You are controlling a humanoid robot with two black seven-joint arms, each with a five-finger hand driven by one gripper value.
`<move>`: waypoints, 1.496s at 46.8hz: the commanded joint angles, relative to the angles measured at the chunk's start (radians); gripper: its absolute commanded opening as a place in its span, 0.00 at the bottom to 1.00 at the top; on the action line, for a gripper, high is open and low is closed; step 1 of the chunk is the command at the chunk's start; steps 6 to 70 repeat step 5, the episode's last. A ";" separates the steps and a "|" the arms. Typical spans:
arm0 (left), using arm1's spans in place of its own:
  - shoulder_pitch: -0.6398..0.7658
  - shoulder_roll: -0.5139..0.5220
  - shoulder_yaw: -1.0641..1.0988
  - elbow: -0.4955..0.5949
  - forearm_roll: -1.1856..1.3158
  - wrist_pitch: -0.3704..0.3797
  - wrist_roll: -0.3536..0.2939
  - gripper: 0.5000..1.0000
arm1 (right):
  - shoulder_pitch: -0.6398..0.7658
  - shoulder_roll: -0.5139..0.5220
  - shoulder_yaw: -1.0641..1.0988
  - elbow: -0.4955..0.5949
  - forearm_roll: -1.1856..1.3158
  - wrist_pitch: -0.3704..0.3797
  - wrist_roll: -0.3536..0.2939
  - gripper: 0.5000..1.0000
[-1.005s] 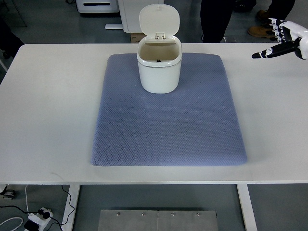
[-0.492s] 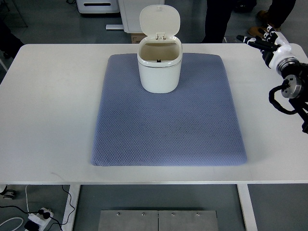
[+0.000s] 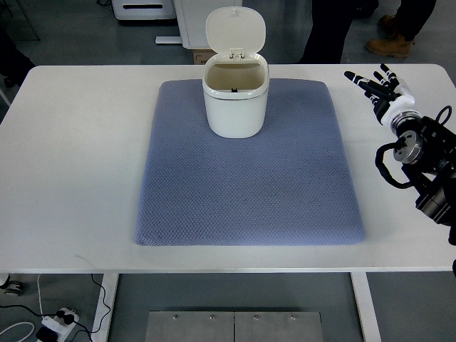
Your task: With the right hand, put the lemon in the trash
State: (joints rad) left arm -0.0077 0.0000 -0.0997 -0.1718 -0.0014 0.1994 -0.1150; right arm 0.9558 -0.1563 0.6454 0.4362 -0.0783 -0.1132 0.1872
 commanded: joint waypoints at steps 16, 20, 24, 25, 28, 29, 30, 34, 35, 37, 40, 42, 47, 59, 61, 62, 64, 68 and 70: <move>0.000 0.000 0.000 0.000 0.000 0.000 0.000 1.00 | -0.003 0.001 -0.007 0.004 -0.002 0.004 0.000 1.00; 0.000 0.000 0.000 0.000 0.000 0.000 0.000 1.00 | -0.003 0.001 -0.007 0.004 -0.002 0.004 0.000 1.00; 0.000 0.000 0.000 0.000 0.000 0.000 0.000 1.00 | -0.003 0.001 -0.007 0.004 -0.002 0.004 0.000 1.00; 0.000 0.000 0.000 0.000 0.000 0.000 0.000 1.00 | -0.003 0.001 -0.007 0.004 -0.002 0.004 0.000 1.00; 0.000 0.000 0.000 0.000 0.000 0.000 0.000 1.00 | -0.003 0.001 -0.007 0.004 -0.002 0.004 0.000 1.00; 0.000 0.000 0.000 0.000 0.000 0.000 0.000 1.00 | -0.003 0.001 -0.007 0.004 -0.002 0.004 0.000 1.00; 0.000 0.000 0.000 0.000 0.000 0.000 0.000 1.00 | -0.003 0.001 -0.007 0.004 -0.002 0.004 0.000 1.00; 0.000 0.000 0.000 0.000 0.000 0.000 0.000 1.00 | -0.003 0.001 -0.007 0.004 -0.002 0.004 0.000 1.00; 0.000 0.000 0.000 0.000 0.000 0.000 0.000 1.00 | -0.003 0.001 -0.007 0.004 -0.002 0.004 0.000 1.00; 0.000 0.000 0.000 0.000 0.000 0.000 0.000 1.00 | -0.003 0.001 -0.007 0.004 -0.002 0.004 0.000 1.00; 0.000 0.000 0.000 0.000 0.000 0.000 0.000 1.00 | -0.003 0.001 -0.007 0.004 -0.002 0.004 0.000 1.00; 0.000 0.000 0.000 0.000 0.000 0.000 0.000 1.00 | -0.003 0.001 -0.007 0.004 -0.002 0.004 0.000 1.00; 0.000 0.000 0.000 0.000 0.000 0.000 0.000 1.00 | -0.003 0.001 -0.007 0.004 -0.002 0.004 0.000 1.00; 0.000 0.000 0.000 0.000 0.000 0.000 0.000 1.00 | -0.003 0.001 -0.007 0.004 -0.002 0.004 0.000 1.00; 0.000 0.000 0.000 0.000 0.000 0.000 0.000 1.00 | -0.003 0.001 -0.007 0.004 -0.002 0.004 0.000 1.00; 0.000 0.000 0.000 0.000 0.000 0.000 0.000 1.00 | -0.003 0.001 -0.007 0.004 -0.002 0.004 0.000 1.00; 0.000 0.000 0.000 0.000 0.000 0.000 0.000 1.00 | -0.003 0.001 -0.007 0.004 -0.002 0.004 0.000 1.00; 0.000 0.000 0.000 0.000 0.000 0.000 0.000 1.00 | -0.003 0.001 -0.007 0.004 -0.002 0.004 0.000 1.00; 0.000 0.000 0.000 0.000 0.000 0.000 0.000 1.00 | -0.003 0.001 -0.007 0.004 -0.002 0.004 0.000 1.00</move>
